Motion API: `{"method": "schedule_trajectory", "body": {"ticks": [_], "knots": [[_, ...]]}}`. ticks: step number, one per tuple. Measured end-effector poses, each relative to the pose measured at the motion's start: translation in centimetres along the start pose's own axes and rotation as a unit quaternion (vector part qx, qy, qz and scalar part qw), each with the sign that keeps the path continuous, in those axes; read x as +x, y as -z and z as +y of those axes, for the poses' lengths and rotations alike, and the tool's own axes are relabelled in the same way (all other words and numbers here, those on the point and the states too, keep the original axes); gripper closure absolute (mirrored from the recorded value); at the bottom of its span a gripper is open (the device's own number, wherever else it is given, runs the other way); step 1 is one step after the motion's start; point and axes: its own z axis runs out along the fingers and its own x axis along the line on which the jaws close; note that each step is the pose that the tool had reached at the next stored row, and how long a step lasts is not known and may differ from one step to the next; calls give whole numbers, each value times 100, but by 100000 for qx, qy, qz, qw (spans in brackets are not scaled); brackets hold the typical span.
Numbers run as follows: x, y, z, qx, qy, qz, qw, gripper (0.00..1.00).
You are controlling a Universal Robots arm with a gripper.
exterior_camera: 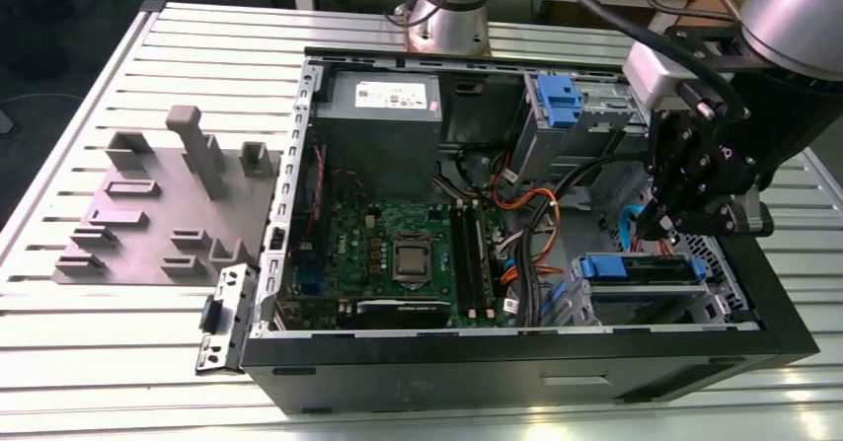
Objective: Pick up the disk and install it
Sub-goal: 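Insert the second disk wire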
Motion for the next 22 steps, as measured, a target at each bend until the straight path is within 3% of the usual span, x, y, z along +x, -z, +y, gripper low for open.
{"method": "schedule_trajectory", "body": {"ticks": [1, 3, 15, 22], "knots": [[11, -3, 1, 27, -5, -370, 99999, 84], [45, -17, 6, 88, -20, -700, 99998, 84], [167, -107, 48, 488, 22, -709, 99996, 84], [176, -127, 59, 780, 213, -710, 99994, 84]]}}
